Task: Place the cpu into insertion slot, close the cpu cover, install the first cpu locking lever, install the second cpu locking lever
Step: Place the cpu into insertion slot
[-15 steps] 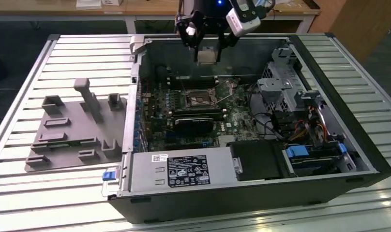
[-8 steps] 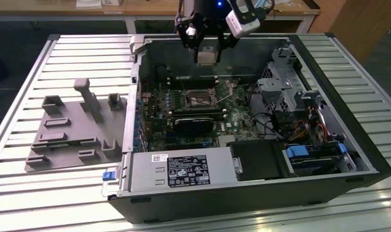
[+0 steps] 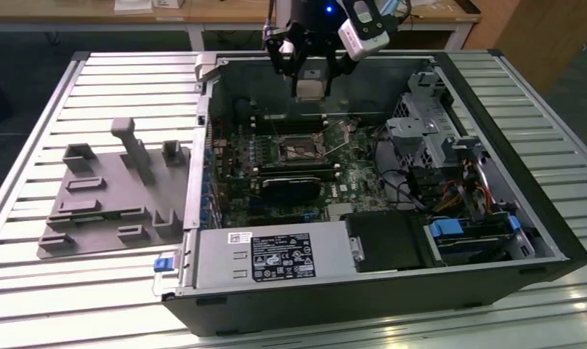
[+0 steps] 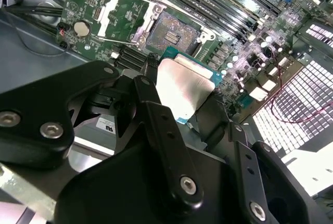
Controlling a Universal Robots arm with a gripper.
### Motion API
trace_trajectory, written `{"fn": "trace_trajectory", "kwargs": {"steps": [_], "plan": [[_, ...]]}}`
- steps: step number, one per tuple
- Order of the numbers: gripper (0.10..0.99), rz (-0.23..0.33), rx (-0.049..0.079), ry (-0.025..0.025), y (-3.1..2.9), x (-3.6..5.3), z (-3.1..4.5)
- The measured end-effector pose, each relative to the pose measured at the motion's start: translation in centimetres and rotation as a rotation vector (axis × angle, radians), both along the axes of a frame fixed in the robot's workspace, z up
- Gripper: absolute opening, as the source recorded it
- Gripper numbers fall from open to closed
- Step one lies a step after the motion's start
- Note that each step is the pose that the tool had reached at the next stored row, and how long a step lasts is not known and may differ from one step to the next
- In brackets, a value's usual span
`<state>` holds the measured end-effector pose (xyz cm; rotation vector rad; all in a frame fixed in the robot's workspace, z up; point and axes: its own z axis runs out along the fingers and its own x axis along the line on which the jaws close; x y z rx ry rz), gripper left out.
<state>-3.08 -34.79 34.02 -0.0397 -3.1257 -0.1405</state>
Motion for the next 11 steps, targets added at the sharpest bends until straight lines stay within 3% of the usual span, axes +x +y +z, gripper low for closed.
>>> {"fn": "trace_trajectory", "kwargs": {"steps": [11], "plan": [[0.541,0.0,0.0,-0.0064,0.0,-0.1,-0.72]]}}
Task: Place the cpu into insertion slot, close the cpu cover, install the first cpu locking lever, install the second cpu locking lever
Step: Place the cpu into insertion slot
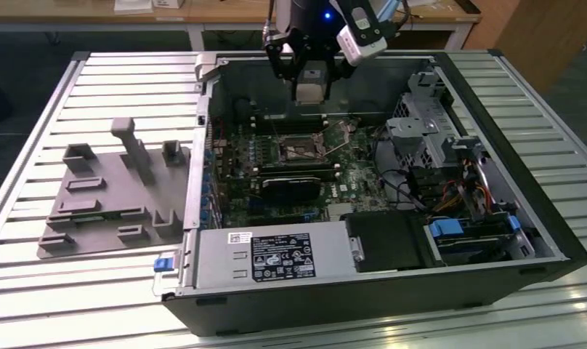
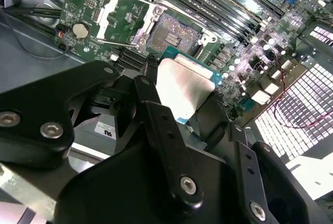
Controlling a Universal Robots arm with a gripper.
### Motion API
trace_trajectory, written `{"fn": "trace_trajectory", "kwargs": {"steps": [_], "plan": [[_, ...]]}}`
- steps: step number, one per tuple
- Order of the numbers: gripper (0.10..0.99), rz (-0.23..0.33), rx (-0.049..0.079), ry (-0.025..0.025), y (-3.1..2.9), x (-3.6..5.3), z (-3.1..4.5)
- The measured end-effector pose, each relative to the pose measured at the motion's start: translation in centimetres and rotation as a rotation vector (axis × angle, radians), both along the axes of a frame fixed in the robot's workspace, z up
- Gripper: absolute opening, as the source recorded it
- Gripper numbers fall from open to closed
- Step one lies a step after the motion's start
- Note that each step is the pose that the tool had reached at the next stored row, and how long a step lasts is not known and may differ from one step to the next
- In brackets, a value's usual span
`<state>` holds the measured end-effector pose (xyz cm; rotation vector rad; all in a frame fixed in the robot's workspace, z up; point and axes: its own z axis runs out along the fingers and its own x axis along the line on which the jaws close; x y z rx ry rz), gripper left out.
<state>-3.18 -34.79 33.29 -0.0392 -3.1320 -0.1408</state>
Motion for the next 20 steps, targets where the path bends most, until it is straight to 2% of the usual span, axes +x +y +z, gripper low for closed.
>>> {"fn": "trace_trajectory", "kwargs": {"steps": [20], "plan": [[0.541,0.0,0.0,-0.0118,0.01,-0.26,-1.76]]}}
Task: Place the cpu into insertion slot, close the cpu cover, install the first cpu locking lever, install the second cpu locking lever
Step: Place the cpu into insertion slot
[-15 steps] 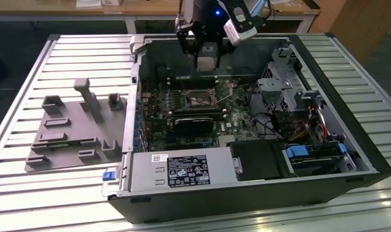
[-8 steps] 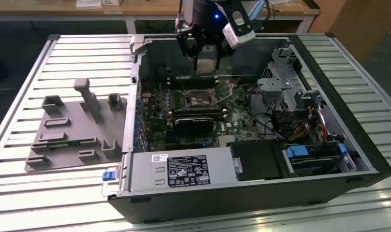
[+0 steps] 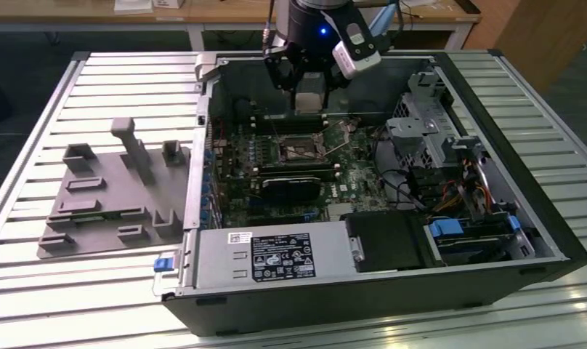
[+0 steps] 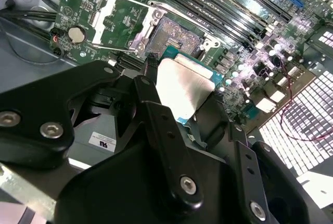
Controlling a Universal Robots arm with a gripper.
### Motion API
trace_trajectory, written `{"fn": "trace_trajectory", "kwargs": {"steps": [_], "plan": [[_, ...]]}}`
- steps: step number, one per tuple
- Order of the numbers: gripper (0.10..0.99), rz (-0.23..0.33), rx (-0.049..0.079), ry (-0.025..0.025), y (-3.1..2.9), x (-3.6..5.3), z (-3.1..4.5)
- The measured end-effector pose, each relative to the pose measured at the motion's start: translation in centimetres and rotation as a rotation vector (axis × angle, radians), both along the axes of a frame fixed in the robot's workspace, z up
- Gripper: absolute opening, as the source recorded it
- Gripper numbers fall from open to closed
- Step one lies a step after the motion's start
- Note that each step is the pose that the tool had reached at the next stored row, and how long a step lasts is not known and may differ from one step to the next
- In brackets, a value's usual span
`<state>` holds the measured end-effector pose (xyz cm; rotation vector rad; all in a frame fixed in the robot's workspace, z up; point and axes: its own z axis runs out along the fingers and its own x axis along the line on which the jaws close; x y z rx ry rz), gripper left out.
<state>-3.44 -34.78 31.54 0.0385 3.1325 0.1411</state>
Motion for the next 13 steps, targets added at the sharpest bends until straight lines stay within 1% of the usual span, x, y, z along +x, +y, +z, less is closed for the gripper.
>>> {"fn": "trace_trajectory", "kwargs": {"steps": [6,13], "plan": [[0.541,0.0,0.0,-0.0045,0.09,-0.07,-0.61],[0.541,0.0,0.0,-0.0064,0.15,-0.11,-1.11]]}}
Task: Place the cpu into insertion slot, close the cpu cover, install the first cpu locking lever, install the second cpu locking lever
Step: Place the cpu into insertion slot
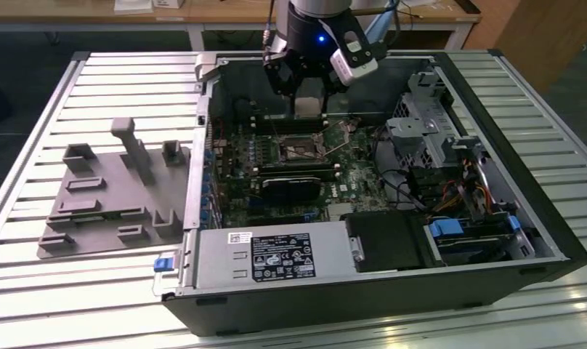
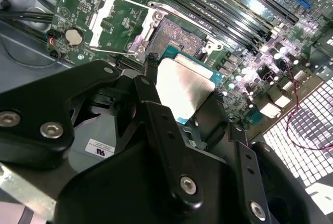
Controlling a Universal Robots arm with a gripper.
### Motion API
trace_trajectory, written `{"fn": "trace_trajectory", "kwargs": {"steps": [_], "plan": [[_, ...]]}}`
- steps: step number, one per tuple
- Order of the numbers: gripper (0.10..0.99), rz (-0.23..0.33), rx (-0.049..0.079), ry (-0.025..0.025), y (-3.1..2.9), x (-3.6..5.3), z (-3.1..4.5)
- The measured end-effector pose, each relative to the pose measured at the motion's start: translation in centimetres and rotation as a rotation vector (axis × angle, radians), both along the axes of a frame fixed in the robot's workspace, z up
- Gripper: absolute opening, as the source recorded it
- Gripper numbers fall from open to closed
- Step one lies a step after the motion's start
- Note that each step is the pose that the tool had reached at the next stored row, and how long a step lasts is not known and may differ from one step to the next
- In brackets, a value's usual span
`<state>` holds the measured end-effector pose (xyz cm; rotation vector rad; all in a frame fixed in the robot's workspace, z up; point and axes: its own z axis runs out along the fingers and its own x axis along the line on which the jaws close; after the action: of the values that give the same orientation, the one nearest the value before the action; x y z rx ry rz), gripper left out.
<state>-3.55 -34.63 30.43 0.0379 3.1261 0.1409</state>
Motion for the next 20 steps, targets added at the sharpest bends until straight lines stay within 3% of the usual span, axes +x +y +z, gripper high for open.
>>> {"fn": "trace_trajectory", "kwargs": {"steps": [20], "plan": [[0.541,-0.006,-0.001,-0.0048,0.14,-0.11,-1.31]]}}
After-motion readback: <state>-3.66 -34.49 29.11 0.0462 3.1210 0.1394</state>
